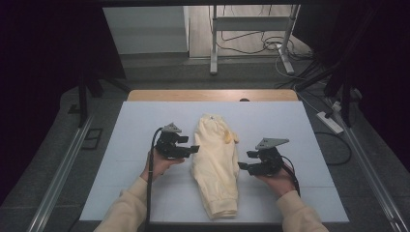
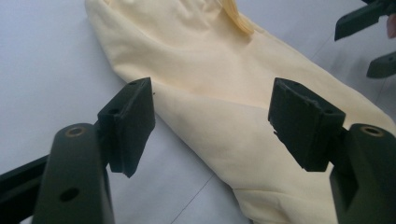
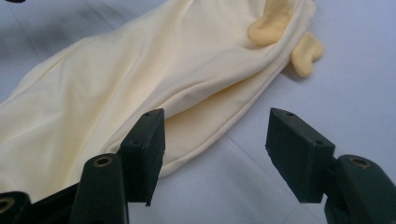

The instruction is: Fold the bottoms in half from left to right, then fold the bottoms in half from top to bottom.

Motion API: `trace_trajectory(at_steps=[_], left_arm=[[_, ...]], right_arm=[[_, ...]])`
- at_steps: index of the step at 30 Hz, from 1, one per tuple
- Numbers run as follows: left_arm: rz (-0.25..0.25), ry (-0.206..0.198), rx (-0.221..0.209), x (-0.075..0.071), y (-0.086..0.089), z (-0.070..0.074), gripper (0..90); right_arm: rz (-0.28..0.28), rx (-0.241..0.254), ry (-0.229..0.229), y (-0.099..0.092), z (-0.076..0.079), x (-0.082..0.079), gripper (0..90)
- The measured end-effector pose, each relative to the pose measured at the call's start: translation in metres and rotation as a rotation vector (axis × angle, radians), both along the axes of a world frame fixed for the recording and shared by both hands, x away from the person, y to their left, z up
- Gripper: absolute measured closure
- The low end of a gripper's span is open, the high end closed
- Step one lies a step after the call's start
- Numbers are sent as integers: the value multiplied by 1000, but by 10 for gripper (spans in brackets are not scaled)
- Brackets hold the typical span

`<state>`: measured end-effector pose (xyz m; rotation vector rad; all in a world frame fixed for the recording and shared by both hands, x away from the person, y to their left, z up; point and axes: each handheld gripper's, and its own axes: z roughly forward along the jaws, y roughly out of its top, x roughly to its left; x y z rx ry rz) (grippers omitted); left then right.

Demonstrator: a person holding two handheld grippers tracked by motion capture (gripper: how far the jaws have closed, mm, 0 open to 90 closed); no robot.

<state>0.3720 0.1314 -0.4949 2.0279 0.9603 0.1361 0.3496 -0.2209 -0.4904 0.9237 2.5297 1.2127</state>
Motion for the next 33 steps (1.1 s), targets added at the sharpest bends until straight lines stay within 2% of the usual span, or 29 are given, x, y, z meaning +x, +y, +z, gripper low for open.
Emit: trace_trajectory(at_steps=[5,25,33], left_arm=[[3,0,-2,0,2,-1,309],[19,-6,5,6,6,1,310],[21,-4,21,13,4,-1,310]], right_arm=[[-20,16,4,-6,1,3,376],[-19,-3,8,-4,-2,11,376],[-19,-20,13,2,-2,21,374]])
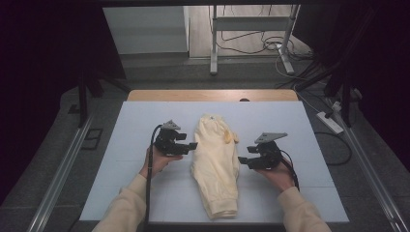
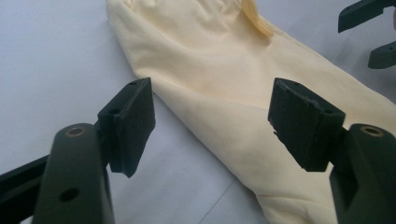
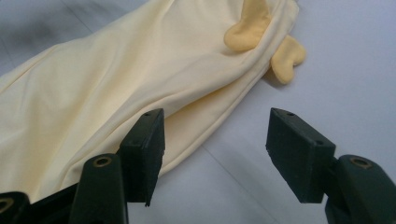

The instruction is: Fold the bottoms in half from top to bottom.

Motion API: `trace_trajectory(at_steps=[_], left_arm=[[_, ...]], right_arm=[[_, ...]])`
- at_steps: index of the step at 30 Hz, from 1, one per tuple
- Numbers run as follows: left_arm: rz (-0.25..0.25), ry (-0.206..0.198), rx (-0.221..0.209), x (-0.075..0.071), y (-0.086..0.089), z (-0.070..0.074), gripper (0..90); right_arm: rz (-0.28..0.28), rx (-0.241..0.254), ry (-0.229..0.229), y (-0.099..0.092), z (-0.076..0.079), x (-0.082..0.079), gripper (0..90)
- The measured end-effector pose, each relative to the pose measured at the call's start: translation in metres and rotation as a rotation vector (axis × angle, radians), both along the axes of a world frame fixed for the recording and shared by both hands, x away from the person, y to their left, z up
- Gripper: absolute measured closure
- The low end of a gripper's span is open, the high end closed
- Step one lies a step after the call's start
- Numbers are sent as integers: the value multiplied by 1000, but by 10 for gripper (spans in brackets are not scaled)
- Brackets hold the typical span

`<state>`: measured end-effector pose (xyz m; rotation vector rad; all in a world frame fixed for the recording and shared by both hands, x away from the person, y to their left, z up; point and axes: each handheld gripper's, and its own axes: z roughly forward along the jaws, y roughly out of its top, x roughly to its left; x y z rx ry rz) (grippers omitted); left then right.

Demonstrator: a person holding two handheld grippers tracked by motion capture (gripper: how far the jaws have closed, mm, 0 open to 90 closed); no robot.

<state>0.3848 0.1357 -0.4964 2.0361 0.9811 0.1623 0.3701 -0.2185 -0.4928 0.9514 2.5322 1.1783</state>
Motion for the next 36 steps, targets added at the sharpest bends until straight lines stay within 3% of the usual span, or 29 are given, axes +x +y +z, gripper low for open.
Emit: trace_trajectory(at_steps=[13,36], left_arm=[[1,14,32,17,-8,-6,309],[8,25,53,40,-10,-6,306]], right_arm=[[-15,-4,23,13,-4,27,371],[-16,-9,-1,36,-1,55,362]])
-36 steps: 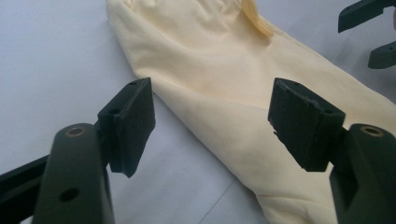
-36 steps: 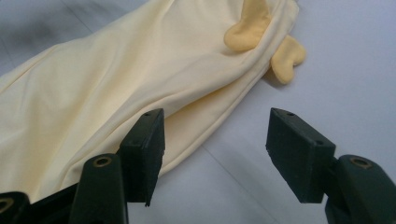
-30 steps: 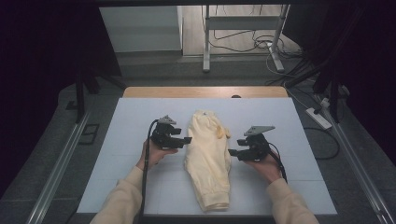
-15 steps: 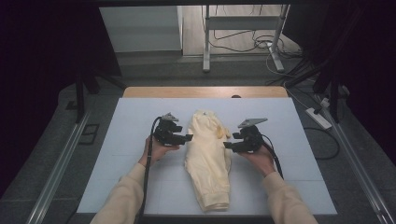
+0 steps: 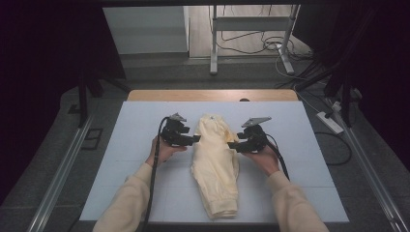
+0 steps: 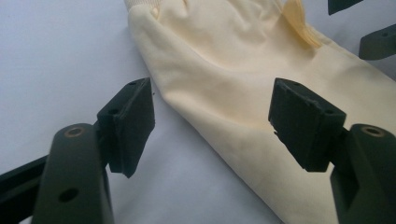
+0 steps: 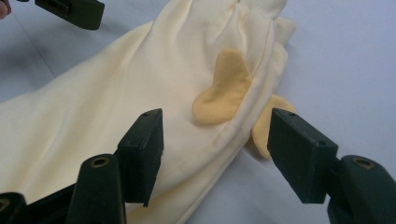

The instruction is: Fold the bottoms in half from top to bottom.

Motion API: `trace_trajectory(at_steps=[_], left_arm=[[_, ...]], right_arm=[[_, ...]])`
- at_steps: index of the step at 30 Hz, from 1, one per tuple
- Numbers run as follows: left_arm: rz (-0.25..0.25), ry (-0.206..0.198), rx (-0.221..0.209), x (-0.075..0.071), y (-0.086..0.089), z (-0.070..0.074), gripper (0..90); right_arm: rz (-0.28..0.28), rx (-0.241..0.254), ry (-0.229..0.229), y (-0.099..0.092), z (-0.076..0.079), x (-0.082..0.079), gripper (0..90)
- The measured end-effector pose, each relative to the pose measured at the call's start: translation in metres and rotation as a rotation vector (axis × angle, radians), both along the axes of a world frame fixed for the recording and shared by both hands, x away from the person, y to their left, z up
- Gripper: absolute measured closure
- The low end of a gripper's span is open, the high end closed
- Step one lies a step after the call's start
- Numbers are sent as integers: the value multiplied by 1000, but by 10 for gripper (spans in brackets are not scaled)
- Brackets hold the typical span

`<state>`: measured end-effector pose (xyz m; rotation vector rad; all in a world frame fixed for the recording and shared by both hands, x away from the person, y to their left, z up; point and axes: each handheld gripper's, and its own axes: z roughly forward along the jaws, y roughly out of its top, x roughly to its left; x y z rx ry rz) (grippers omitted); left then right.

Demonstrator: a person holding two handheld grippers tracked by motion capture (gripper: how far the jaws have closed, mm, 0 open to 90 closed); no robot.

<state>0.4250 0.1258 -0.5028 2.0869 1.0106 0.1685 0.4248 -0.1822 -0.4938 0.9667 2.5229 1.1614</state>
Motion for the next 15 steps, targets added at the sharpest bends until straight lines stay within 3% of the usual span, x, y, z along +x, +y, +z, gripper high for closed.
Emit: trace_trajectory(at_steps=[15], left_arm=[[19,10,15,12,2,-1,304]], right_arm=[[-6,-12,9,12,0,19,357]])
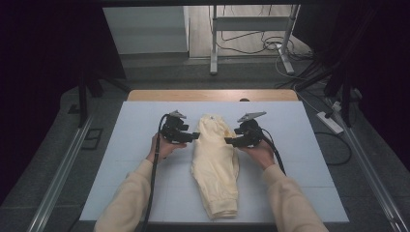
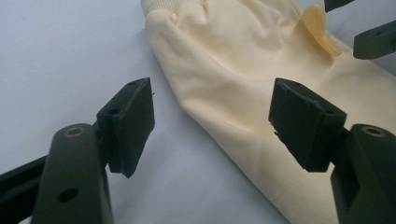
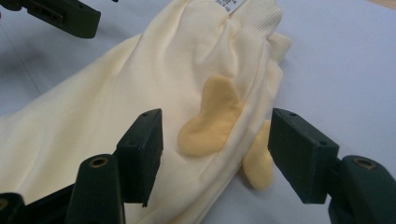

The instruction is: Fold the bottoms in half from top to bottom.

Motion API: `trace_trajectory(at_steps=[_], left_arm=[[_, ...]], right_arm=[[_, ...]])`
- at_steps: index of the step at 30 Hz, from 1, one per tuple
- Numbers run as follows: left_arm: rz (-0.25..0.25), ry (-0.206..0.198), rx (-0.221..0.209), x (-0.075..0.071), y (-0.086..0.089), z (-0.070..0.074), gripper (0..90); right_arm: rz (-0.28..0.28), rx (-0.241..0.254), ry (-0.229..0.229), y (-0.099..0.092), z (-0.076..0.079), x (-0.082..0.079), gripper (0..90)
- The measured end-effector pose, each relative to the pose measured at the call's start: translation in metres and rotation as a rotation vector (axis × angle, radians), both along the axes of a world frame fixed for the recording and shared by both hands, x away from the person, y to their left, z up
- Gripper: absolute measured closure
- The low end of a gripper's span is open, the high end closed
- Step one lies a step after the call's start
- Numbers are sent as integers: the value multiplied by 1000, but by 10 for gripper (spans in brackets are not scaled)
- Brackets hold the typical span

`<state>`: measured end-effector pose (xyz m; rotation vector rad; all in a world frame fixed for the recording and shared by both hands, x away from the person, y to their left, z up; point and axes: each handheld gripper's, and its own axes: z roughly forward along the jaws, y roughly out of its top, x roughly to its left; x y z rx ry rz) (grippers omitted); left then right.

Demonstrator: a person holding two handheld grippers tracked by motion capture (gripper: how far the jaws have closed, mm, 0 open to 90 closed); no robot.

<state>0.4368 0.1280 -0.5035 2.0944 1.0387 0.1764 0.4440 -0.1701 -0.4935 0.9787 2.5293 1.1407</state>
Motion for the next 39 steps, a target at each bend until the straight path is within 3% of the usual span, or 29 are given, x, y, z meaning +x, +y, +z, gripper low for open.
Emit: trace_trajectory(at_steps=[23,39], left_arm=[[7,31,7,18,-8,-10,299],[6,67,30,25,-18,-24,287]], right_arm=[[-30,-22,3,9,-2,25,357],[-20,-85,44,19,-22,33,359]])
